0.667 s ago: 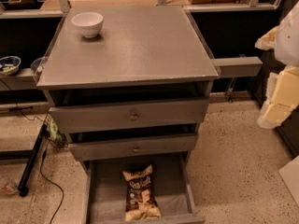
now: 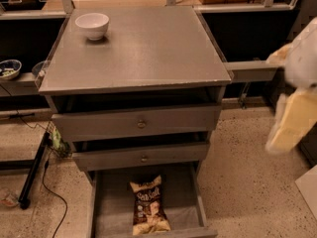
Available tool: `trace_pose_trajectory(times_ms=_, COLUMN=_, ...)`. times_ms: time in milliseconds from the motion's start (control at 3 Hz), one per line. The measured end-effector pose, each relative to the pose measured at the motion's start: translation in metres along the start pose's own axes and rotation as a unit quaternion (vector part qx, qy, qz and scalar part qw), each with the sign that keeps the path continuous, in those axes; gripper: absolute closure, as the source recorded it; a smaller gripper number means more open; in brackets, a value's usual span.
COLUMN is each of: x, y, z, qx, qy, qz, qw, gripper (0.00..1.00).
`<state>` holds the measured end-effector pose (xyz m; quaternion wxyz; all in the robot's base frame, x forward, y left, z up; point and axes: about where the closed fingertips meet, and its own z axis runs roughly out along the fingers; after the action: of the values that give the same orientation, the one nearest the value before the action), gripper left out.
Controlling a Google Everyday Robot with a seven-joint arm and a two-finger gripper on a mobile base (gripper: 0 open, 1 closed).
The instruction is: Pick brown chip bag from bottom drawer and place on counter
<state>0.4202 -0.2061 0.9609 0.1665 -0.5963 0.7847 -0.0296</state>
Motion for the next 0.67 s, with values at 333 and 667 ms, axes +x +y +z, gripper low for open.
trace_pose_trajectory(times_ms=333, x=0.0, y=0.026, z=0.02, qx=-0.02, qy=-0.003, qz=0.008, qw=0.9998, gripper=0.0)
trace_pose_trajectory(times_ms=667, x=0.005, y=0.055, z=0.051, qx=-0.055, qy=-0.005, qz=0.021, qw=0.9982, gripper=0.0)
